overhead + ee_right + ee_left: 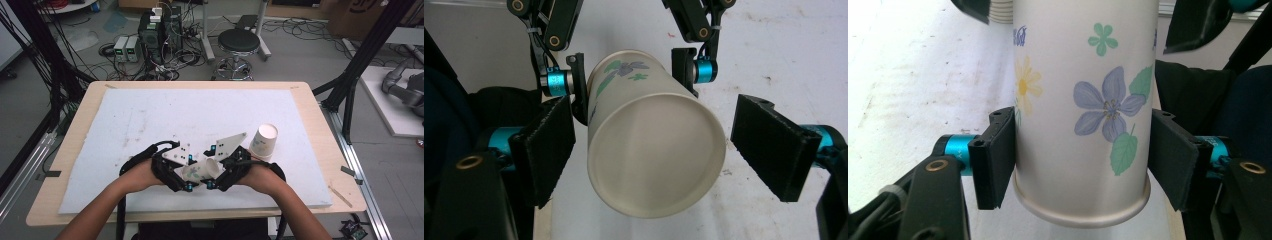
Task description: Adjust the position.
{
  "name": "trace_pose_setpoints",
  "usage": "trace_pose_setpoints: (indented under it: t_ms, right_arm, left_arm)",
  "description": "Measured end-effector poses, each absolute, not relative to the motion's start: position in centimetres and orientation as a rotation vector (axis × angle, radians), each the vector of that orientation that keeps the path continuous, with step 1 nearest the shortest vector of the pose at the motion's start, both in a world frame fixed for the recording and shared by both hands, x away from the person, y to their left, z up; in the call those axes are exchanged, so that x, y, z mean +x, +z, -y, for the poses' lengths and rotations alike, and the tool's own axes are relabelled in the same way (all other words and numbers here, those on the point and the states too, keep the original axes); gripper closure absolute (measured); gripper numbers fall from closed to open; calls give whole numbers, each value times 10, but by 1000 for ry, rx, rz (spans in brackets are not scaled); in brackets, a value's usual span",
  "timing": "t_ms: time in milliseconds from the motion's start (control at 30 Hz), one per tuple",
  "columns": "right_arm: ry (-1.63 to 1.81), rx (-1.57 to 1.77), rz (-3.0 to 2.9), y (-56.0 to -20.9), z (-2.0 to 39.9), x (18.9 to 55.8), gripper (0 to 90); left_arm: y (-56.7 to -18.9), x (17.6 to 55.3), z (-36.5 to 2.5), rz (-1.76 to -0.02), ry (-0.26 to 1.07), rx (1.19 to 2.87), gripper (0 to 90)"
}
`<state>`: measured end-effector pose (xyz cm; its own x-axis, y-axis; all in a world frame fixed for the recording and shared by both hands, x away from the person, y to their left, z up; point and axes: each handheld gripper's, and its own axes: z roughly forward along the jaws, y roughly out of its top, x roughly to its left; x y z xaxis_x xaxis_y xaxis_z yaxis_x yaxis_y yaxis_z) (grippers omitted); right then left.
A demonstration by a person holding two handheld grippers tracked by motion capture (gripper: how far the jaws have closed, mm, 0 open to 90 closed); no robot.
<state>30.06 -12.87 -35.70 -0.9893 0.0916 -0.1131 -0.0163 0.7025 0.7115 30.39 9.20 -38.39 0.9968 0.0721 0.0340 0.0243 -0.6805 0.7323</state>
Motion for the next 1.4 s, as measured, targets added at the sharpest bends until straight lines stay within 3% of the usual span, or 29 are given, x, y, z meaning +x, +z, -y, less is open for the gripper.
trace_pose_setpoints:
  t_ms: [167,400,567,733,1033,1400]
  right_arm:
    - [1120,39,-2789,-360,126,300,207]
    - [1095,-32,-2840,-362,125,302,358]
    - [1099,-36,-2874,-362,125,301,369]
    - [1141,8,-2882,-362,130,301,367]
    - [1289,100,-2823,-367,144,300,365]
    - [1457,177,-2761,-377,160,296,364]
  left_arm:
    - [-384,304,-93,-49,77,2311,370]
    - [-387,302,-92,-22,39,2353,374]
    - [-389,302,-94,-9,21,2319,335]
    - [-395,300,-108,-68,30,2173,151]
    - [-408,295,-127,-163,39,1942,151]
    - [-418,292,-125,-178,24,1846,154]
